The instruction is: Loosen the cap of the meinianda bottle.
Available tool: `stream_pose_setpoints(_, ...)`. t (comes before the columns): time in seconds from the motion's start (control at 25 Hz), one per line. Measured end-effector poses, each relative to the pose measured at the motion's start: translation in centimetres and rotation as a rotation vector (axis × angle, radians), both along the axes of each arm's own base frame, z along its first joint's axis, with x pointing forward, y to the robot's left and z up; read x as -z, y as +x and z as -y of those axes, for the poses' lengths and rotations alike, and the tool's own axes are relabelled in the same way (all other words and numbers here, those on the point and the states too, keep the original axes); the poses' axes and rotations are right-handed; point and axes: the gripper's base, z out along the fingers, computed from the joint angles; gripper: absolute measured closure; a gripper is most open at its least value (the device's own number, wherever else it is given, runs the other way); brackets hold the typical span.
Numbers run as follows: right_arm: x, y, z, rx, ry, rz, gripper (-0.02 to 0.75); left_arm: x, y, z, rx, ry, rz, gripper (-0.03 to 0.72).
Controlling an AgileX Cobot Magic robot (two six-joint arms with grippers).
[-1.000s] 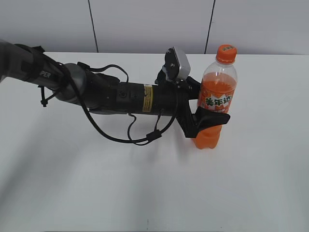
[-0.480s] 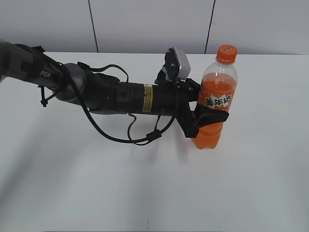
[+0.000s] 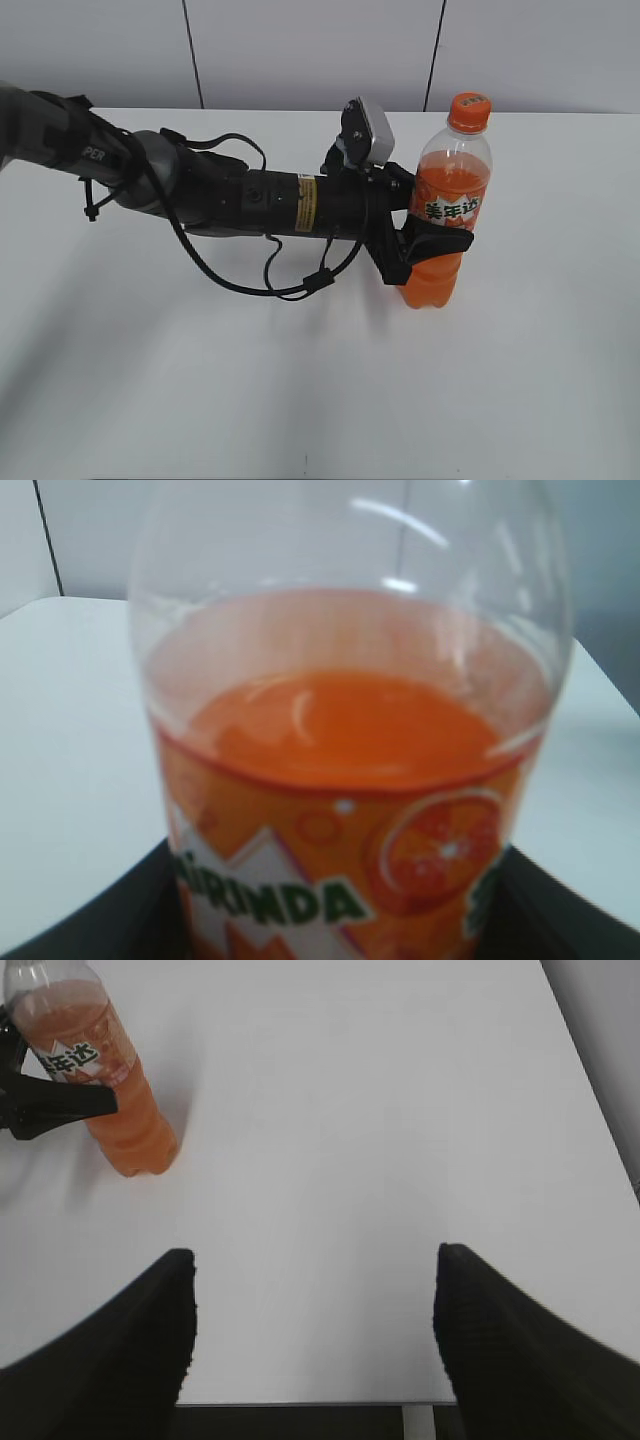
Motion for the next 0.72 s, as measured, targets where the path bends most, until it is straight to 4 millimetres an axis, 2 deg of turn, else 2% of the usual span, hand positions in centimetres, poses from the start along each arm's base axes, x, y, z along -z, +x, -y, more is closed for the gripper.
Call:
stream_pose_setpoints(0.32, -5.2, 6.9, 0.2, 0.023, 0.056, -0.215, 0.183, 0.0, 0.0, 0.0, 0.001, -0.001, 0.0, 0.258)
stream_pose_setpoints(0.48, -6.5, 10.8, 0.3, 0.021, 0.06, -0.342, 0.183, 0.0, 0.0, 0.0, 0.001, -0.001, 0.0, 0.258)
stream_pose_setpoints(0.52, -6.6, 12.4, 0.4, 0.022, 0.062, -0.382, 0.183, 0.0, 0.0, 0.0, 0.001, -0.001, 0.0, 0.258)
stream_pose_setpoints(0.72, -7.6, 17.6, 0.6, 0.024, 0.071, -0.439, 0.211, 0.0, 0.0, 0.0, 0.002, -0.003, 0.0, 0.258)
